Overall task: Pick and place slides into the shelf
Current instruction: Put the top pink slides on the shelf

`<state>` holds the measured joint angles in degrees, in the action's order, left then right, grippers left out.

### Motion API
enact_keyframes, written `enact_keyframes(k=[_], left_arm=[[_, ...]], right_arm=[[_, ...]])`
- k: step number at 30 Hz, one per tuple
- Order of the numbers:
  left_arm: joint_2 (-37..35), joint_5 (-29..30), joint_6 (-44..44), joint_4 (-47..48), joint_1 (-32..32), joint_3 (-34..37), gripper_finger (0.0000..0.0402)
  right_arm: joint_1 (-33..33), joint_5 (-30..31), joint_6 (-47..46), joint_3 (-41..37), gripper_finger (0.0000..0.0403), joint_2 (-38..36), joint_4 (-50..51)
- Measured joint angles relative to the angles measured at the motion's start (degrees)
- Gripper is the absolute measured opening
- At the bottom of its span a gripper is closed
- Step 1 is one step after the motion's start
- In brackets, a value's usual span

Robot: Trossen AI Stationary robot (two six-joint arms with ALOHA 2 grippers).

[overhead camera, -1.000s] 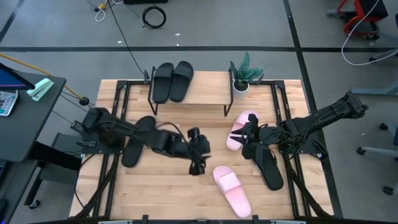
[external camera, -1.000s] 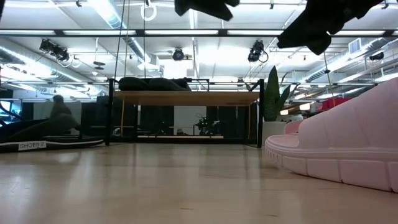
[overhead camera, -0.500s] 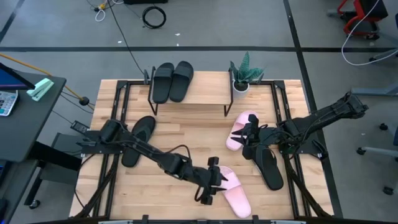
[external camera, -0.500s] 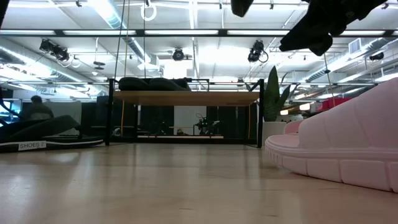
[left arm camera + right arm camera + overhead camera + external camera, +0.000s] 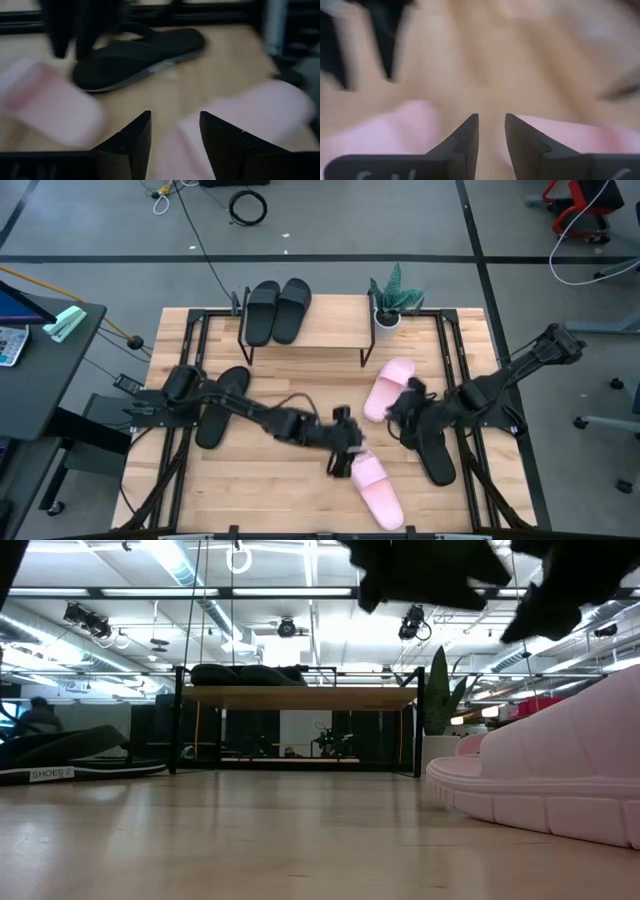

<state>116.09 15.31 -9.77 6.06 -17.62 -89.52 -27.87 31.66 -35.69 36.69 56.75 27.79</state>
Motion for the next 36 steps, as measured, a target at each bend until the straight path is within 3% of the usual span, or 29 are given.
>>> enact_keyframes(k=[3, 7, 12, 15, 24, 30, 36], left_arm=[[0.0, 0.2, -1.6, 0.3, 2.1, 0.0, 0.0172], [0.1, -0.2, -1.2, -1.1, 3.1, 0.0, 0.0172], [0.2, -0.1, -0.9, -5.9, 4.8, 0.0, 0.0172], [0.2, -0.1, -0.9, -5.6, 5.6, 0.0, 0.0172], [0.2, -0.1, 4.9, -2.3, 6.9, 0.0, 0.0172], [0.2, -0.1, 5.0, -2.2, 7.8, 0.0, 0.0172], [0.2, -0.1, 5.1, -2.2, 9.3, 0.0, 0.0172]], right_arm=[[0.3, 8.8, -8.5, 0.0, 0.0101, 0.0, 8.8], [3.6, 10.5, -11.5, 0.0, 0.0102, 0.5, 13.2], [10.5, 7.7, -3.6, 0.0, 0.0122, 2.2, 12.3], [15.4, 3.4, -3.1, 0.0, 0.0143, 4.7, 12.4], [24.2, -0.6, 4.8, 0.0, 0.0190, 14.2, 10.6], [27.8, -0.9, 6.2, 0.0, 0.0194, 20.5, 9.9], [29.7, 0.8, 9.3, 0.0, 0.0174, 23.7, 9.1]])
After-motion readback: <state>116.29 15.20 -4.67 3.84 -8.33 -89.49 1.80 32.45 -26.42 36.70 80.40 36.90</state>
